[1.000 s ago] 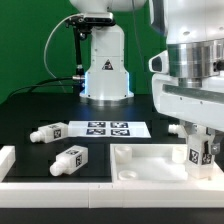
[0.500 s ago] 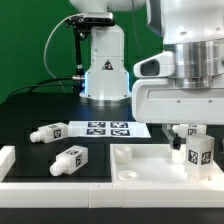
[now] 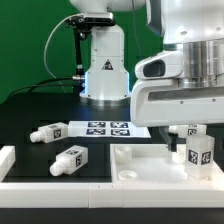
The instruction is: Assemble one leg
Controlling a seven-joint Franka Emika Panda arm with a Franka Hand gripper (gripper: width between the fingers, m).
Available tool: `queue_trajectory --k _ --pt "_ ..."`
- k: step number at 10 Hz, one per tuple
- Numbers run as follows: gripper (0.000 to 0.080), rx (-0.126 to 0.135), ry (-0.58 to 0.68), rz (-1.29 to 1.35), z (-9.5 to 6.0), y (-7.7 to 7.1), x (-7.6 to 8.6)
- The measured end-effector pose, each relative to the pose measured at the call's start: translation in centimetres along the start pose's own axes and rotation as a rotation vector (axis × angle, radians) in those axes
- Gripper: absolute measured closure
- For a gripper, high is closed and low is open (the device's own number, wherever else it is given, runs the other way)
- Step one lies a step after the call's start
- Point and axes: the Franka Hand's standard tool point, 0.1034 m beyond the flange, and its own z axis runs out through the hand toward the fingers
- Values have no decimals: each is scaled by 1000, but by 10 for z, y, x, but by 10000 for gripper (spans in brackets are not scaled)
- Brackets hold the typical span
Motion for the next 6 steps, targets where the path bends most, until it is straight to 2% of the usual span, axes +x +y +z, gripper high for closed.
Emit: queue_trajectory --k 1,2,3,4,5,6 --pt "151 -8 2 -161 -1 -2 1" --pt "151 -3 1 -103 0 -1 0" --pt "242 -3 1 -85 0 -1 0" --pt "242 -2 1 -51 0 -1 0" --pt "425 -2 1 29 0 -2 0" --pt "512 -5 1 115 1 0 0"
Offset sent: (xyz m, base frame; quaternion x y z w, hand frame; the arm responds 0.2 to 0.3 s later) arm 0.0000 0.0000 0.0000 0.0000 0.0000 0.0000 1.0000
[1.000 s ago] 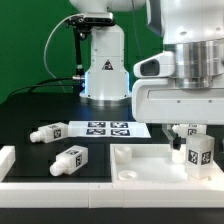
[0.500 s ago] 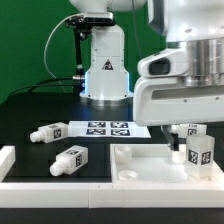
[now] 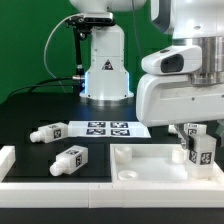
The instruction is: Assemble one leg
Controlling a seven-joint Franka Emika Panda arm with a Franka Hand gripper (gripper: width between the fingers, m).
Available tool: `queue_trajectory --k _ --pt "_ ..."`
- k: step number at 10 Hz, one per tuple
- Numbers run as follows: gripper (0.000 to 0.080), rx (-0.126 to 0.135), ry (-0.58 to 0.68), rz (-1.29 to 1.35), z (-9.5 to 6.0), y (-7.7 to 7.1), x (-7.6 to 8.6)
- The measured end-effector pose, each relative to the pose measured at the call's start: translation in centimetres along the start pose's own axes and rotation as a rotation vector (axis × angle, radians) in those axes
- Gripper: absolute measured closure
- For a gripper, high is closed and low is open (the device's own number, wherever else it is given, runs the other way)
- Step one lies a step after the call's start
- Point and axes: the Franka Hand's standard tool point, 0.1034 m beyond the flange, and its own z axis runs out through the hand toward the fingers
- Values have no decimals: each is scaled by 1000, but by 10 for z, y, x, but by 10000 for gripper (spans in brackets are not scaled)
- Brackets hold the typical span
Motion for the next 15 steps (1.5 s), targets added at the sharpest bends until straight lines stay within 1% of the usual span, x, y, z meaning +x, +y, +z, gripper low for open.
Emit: queue_trajectory --k 3,4,5,6,7,8,10,11,12,13,14,15 --pt "512 -25 35 383 1 0 0" --pt "512 -11 35 541 1 2 0" --pt "512 15 27 691 1 4 0" --pt "512 32 10 908 1 5 -1" --pt "512 30 -5 1086 2 3 -1" --pt "512 35 -13 1186 1 4 -1" --pt "512 31 -21 1295 2 0 -3" --pt "512 31 -20 1292 2 0 -3" --pt "421 31 -20 1264 2 0 -3" --pt "421 30 -17 1157 2 0 -3" --pt "243 28 -25 937 2 -2 -4" --pt "166 25 -46 743 2 -6 -7"
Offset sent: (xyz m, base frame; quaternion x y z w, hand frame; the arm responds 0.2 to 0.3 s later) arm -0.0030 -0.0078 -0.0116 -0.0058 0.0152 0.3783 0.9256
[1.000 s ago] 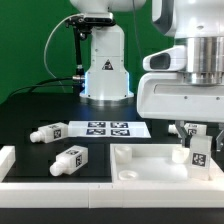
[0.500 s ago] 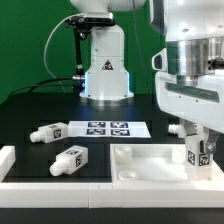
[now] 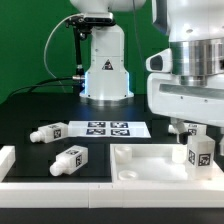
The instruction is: Assemble one leg
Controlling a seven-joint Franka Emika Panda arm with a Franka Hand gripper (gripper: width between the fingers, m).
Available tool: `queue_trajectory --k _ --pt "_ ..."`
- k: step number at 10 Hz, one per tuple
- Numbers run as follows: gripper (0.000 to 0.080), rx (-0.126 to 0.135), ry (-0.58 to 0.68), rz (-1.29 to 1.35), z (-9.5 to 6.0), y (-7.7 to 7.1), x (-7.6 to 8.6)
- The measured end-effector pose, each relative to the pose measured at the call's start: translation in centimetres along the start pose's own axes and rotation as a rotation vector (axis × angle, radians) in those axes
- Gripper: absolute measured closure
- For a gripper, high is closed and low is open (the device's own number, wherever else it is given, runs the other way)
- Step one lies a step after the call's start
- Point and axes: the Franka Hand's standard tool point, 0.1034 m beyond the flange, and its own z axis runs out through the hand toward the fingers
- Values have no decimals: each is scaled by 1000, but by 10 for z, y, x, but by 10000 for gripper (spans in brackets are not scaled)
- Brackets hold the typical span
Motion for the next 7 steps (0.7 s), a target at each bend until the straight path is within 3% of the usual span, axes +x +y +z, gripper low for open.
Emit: queue_trajectory --k 3,4,5,7 --pt "151 -1 -3 -181 0 0 -1" --pt "151 -12 6 -343 -1 1 1" --pt "150 -40 27 -552 -3 2 5" --pt "150 -52 67 -896 -1 -2 11"
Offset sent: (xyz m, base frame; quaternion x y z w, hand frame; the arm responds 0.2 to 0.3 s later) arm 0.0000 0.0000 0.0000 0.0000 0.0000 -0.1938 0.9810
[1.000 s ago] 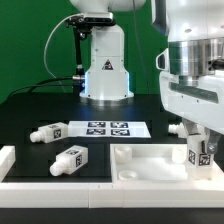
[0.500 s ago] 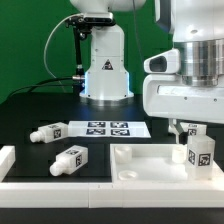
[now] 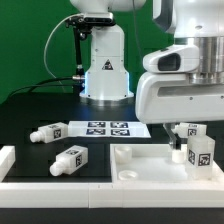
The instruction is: Assemble one leg
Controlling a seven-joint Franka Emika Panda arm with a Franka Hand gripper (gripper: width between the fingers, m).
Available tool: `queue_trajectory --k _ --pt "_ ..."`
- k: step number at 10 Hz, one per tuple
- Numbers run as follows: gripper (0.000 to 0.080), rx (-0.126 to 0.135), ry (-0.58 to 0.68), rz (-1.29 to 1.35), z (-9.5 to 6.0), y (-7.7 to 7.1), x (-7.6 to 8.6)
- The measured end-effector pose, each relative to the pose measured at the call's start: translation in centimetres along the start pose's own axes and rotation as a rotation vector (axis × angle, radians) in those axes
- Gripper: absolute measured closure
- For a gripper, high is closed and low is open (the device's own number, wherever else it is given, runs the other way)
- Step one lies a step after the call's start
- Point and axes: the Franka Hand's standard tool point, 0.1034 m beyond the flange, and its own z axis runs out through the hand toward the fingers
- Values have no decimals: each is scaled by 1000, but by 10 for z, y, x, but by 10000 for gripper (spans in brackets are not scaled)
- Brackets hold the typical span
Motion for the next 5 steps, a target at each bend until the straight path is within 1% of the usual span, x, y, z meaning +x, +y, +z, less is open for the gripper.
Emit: queue_trajectory --k 1,2,3,4,5 --pt "150 4 -2 65 0 -1 -1" --pt "241 4 -2 73 1 0 -1" --pt "377 4 -2 79 1 0 -1" --pt "377 5 -2 135 1 0 -1" --pt "515 4 -2 229 1 1 -1"
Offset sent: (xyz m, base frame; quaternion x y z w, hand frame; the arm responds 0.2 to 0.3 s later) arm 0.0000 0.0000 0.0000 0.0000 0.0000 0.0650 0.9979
